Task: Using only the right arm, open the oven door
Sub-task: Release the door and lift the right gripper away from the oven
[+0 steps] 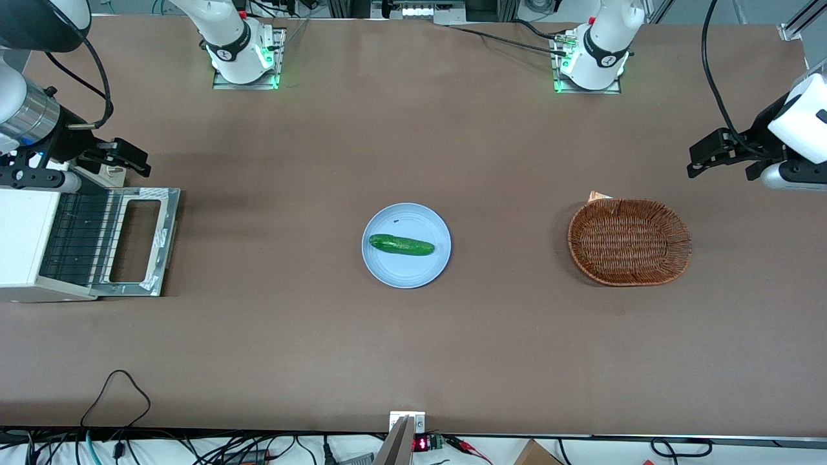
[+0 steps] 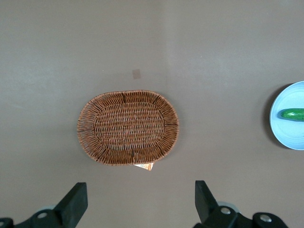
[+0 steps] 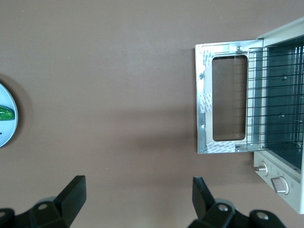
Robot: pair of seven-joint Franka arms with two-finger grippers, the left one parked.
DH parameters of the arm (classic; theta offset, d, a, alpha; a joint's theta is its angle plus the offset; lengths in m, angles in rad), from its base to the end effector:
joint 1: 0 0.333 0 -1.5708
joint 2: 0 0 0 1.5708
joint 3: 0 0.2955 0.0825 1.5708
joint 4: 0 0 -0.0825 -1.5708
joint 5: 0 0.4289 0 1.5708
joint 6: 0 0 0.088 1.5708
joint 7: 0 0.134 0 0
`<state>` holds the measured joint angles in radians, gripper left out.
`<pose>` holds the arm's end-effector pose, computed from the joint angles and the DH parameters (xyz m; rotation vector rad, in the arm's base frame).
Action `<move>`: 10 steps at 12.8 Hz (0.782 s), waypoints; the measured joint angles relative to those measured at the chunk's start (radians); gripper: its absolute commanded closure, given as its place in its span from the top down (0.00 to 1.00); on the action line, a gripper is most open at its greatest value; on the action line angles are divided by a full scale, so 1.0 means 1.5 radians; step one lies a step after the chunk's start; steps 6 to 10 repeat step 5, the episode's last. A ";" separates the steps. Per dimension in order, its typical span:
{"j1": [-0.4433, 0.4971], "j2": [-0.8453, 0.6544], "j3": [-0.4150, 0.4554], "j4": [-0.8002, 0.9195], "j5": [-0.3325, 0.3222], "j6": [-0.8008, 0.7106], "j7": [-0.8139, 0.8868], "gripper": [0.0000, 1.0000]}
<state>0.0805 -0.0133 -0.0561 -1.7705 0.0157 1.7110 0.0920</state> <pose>0.5968 0.0163 0.4932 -3.1253 0.1096 0.0736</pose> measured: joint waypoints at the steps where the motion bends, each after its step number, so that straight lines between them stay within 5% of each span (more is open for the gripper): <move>1: 0.000 0.000 -0.001 0.000 0.000 -0.001 0.000 0.99; 10: -0.001 0.000 -0.004 0.000 0.000 -0.001 -0.001 0.99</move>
